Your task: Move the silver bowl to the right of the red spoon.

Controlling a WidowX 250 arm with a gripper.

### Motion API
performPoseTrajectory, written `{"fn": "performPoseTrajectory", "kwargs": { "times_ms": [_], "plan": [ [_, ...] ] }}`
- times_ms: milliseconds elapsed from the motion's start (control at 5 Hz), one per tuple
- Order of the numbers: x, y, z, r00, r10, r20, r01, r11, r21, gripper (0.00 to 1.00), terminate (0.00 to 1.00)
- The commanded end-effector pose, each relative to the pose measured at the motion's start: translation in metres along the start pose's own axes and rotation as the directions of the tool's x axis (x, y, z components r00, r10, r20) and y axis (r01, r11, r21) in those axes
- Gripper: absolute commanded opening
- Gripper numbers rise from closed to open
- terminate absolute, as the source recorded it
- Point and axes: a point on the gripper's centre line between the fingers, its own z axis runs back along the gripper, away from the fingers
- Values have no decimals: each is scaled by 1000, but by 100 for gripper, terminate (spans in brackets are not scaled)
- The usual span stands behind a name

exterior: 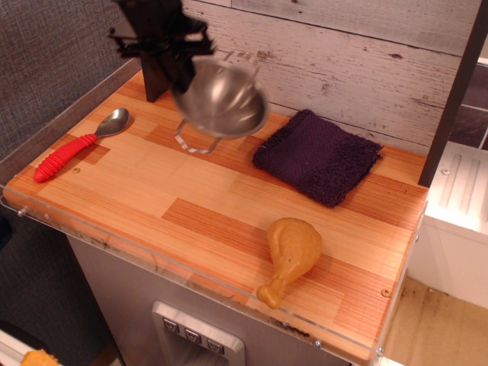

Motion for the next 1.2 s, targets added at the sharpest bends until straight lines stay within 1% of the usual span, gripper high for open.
{"fn": "performPoseTrajectory", "kwargs": {
  "times_ms": [0, 200, 400, 600, 800, 1000],
  "plan": [
    [7, 26, -5, 999, -41, -14, 42, 997, 59, 0, 0],
    [6, 39, -10, 997, -54, -50, 59, 993, 104, 0, 0],
    [4, 58, -14, 997, -41, -72, 50, 991, 124, 0, 0],
    [-2, 72, -16, 996, -9, -84, 19, 993, 119, 0, 0],
    [-13, 80, -19, 991, -3, -131, 18, 993, 116, 0, 0],
    [-25, 85, -20, 989, 28, -145, -17, 996, 82, 0, 0]
  ]
}}
